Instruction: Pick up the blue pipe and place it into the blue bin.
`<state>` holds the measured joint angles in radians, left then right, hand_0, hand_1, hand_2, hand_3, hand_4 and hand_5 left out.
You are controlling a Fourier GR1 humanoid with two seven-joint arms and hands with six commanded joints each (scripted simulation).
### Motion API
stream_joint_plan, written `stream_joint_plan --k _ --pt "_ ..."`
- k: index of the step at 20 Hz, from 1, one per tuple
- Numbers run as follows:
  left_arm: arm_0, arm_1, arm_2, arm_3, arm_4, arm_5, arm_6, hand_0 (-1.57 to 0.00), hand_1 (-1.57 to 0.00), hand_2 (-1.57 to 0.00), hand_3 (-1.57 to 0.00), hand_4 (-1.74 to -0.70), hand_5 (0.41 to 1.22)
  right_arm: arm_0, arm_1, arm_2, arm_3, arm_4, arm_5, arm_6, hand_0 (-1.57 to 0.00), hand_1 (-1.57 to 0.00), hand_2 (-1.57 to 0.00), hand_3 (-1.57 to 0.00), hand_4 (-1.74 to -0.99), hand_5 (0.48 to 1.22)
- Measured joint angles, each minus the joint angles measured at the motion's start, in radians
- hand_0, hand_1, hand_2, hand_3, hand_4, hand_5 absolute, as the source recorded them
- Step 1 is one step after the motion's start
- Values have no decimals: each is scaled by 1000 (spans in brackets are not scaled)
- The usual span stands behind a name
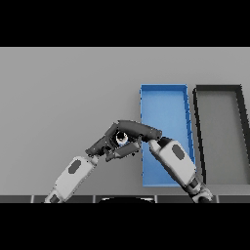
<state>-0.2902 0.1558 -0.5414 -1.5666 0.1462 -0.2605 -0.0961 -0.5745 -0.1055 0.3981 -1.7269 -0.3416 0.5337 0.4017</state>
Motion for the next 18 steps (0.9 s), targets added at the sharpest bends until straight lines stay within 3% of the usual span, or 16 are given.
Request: stream_joint_plan --k 2,4,6,7,8,9,11,14,16,18 --pt "-9 -11 -2 4 0 0 14 -1429 -1423 -1419 -588 -1719 1214 18 -5 7 -16 31 8 -52 -1424 -1427 -1427 -1376 -1456 1010" --pt "-7 -1 -9 -1 -11 0 28 -1480 -1454 -1474 -550 -1727 1216 41 -12 14 -29 82 14 -113 -1477 -1479 -1479 -1446 -1465 1086" --pt "-8 16 -15 -9 -28 9 18 -1513 -1423 -1509 -510 -1732 1218 42 -6 10 -29 94 18 -124 -1511 -1512 -1512 -1491 -1471 1135" --pt "-16 22 -15 -10 -24 8 20 -1499 -1356 -1521 -505 -1734 1219 47 -1 9 -43 84 16 -102 -1523 -1524 -1524 -1507 -1473 1152" --pt "-21 27 -17 -5 -26 2 6 -1426 -1220 -1350 -531 -1637 1219 47 11 11 -40 68 26 -91 -1533 -1533 -1533 -1520 -1474 1166" --pt "-28 29 -19 1 -33 -5 -4 -1407 -1190 -1242 -518 -1544 1219 41 18 5 -37 57 27 -73 -1540 -1541 -1541 -1530 -1477 1177" --pt "-41 34 -19 18 -47 -19 5 -979 -802 -819 -332 -1343 1220 42 29 1 -29 84 35 -75 -1551 -1552 -1552 -1545 -1480 1193" --pt "-38 53 -15 10 -58 -88 0 -501 -410 -419 -170 -1110 1184 56 42 -6 -55 85 51 -54 -1561 -1561 -1561 -1558 -1482 1206" --pt "-28 60 -8 5 -90 -100 1 -320 -262 -268 -108 -995 1042 60 57 -13 -58 88 62 -38 -1565 -1565 -1565 -1562 -1483 1212" --pt "-34 57 3 8 -122 -87 4 -205 -167 -171 -69 -912 901 75 63 -27 -63 92 72 -66 -1567 -1567 -1567 -1566 -1484 1215"
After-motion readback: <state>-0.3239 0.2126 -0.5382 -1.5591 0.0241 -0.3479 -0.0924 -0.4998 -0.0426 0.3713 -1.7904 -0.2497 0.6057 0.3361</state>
